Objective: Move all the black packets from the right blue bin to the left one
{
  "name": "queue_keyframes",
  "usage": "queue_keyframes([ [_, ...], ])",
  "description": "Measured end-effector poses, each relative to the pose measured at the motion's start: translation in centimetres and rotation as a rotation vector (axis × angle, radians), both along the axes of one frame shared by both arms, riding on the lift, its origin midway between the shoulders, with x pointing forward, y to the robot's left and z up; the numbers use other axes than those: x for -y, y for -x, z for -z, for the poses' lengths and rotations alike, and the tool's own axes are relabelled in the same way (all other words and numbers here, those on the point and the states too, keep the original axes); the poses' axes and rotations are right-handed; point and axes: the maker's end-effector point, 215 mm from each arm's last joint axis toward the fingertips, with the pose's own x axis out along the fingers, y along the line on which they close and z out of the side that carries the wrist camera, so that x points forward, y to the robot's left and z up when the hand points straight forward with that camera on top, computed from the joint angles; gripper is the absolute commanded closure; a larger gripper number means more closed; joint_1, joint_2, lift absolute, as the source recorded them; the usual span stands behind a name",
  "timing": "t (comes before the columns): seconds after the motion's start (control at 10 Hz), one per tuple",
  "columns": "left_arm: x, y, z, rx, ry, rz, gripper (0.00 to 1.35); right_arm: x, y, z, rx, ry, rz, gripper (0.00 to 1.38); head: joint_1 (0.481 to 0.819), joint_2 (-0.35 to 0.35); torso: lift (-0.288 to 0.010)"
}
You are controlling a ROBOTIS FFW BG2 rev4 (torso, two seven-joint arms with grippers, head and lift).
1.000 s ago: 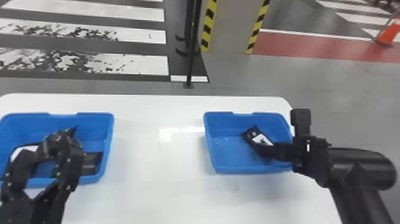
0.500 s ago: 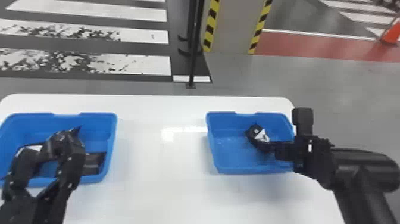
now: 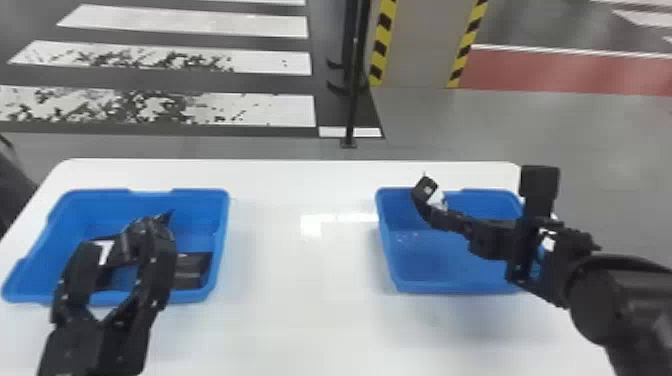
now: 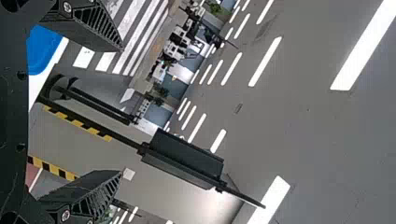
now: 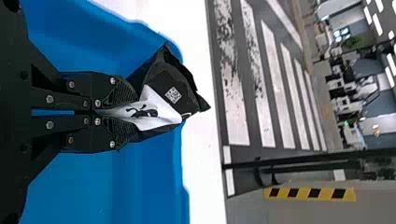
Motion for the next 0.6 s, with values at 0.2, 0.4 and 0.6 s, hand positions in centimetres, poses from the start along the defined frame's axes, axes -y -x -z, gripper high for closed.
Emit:
queue_keyframes([
  [0.2, 0.0, 0.0, 0.0, 0.001, 0.004, 0.000, 0.09, -7.6, 1.0, -4.5, 0.084, -0.101, -0.149, 1.13, 0.695, 0.015, -0.140],
  [0.4, 0.6, -0.3, 0.1, -0.005, 0.008, 0.015, 0.09, -15.8, 3.3, -7.3, 0.115, -0.198, -0.316, 1.13, 0.695, 0.127, -0.140],
  [0.6, 1.4, -0.5, 0.1, -0.009, 0.010, 0.034, 0.10, -22.5, 6.0, -9.3, 0.123, -0.280, -0.460, 1.13, 0.695, 0.192, -0.140],
])
